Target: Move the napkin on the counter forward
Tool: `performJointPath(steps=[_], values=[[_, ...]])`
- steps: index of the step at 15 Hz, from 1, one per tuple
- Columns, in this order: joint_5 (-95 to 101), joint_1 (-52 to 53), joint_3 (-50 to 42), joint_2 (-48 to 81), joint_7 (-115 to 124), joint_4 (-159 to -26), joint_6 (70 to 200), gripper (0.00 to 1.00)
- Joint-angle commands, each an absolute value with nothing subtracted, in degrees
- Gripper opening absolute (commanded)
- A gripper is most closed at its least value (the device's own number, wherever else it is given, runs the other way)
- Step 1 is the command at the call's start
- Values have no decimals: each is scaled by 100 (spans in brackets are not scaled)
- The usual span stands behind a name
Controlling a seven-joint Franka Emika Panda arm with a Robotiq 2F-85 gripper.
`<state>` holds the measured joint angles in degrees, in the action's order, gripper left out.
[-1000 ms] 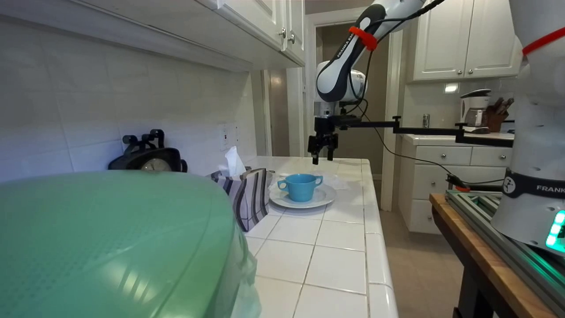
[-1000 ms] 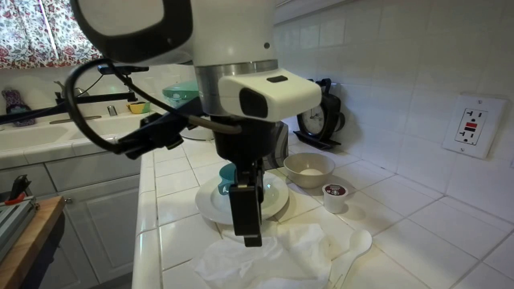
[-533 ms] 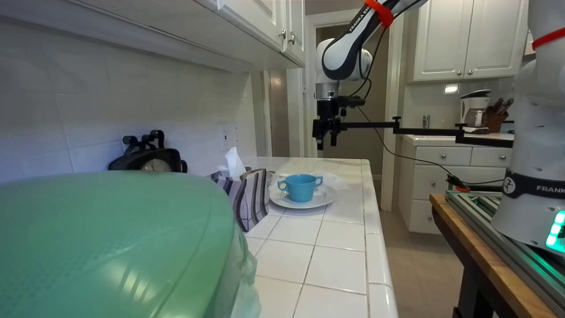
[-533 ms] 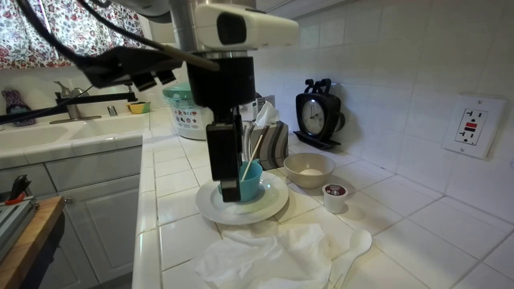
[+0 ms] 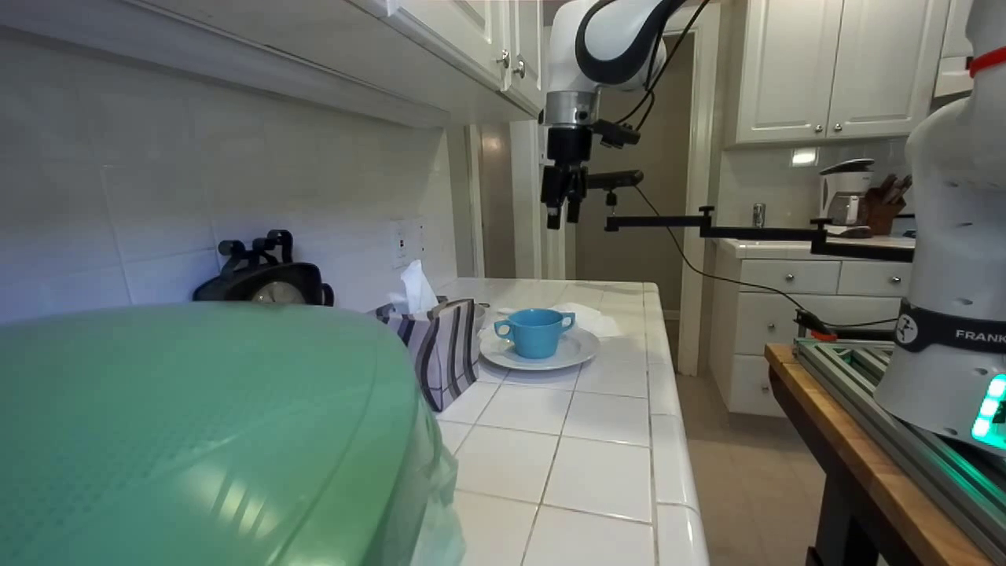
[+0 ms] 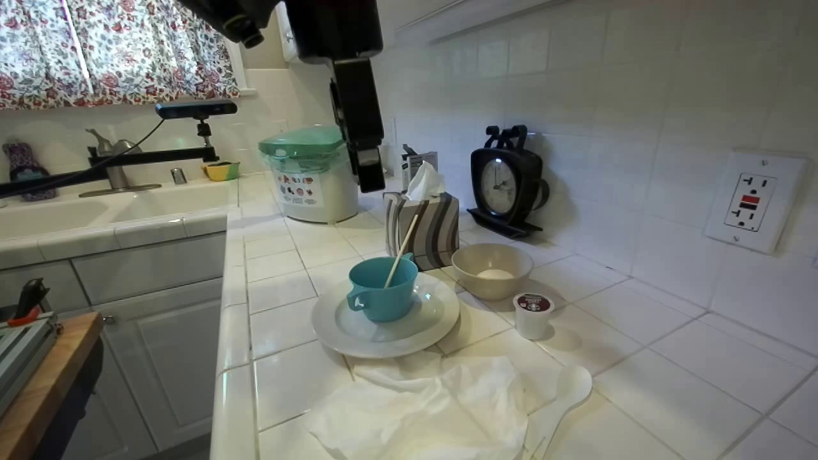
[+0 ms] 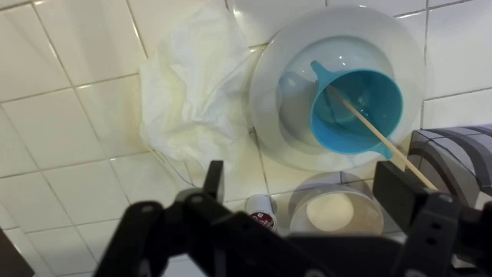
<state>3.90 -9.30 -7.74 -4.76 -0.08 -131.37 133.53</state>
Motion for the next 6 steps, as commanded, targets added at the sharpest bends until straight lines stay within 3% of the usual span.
performJointPath(steps=[1, 6], values=[[487, -888, -782, -539, 31, -13127, 13289, 100], [559, -891, -780, -554, 40, -13128, 13251, 100]])
